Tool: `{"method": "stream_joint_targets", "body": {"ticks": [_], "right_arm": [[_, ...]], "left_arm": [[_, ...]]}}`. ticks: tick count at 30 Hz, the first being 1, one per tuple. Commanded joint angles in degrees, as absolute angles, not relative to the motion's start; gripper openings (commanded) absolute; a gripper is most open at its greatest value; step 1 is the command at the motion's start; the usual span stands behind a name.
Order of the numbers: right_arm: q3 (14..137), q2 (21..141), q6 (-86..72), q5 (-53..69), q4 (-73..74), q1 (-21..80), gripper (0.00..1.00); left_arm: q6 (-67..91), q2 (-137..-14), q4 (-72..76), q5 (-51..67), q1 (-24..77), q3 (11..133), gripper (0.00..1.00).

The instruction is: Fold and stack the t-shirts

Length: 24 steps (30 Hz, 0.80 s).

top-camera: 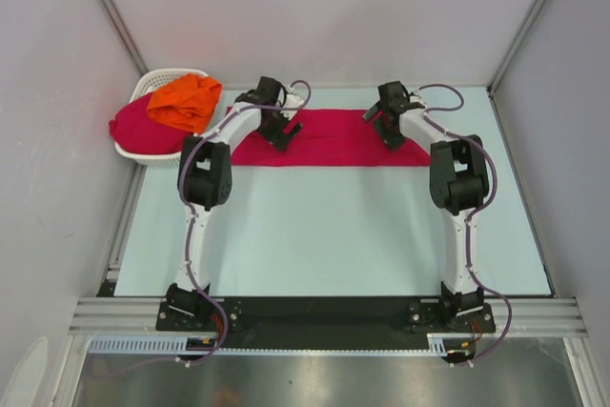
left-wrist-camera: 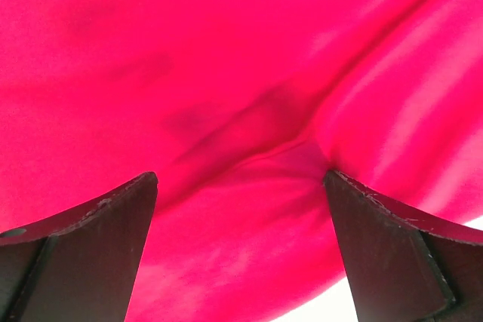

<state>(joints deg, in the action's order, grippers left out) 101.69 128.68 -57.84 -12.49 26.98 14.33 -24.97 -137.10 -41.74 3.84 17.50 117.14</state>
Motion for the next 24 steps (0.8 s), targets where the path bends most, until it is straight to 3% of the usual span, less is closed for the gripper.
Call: {"method": "stream_joint_targets", "body": {"ticks": [1, 14, 19, 24], "right_arm": [[103.10, 130.25, -56.69, -15.03, 29.00, 12.57, 1.00], [110.11, 136.04, -50.98, -17.14, 34.62, 10.55, 1.00], [124.94, 143.69, -46.50, -17.40, 45.58, 9.93, 1.00], [126.83, 146.86, -41.85, -16.00, 46.85, 9.93, 1.00]], "left_arm": [[-22.42, -136.84, -47.37, 10.11, 19.42, 115.31, 1.00], [-5.02, -133.07, -45.97, 12.39, 23.29, 103.11, 1.00], [2.19, -126.66, -45.62, 10.82, 23.73, 92.04, 1.00], [10.43, -119.11, -42.98, 9.49, 25.13, 78.16, 1.00]]}}
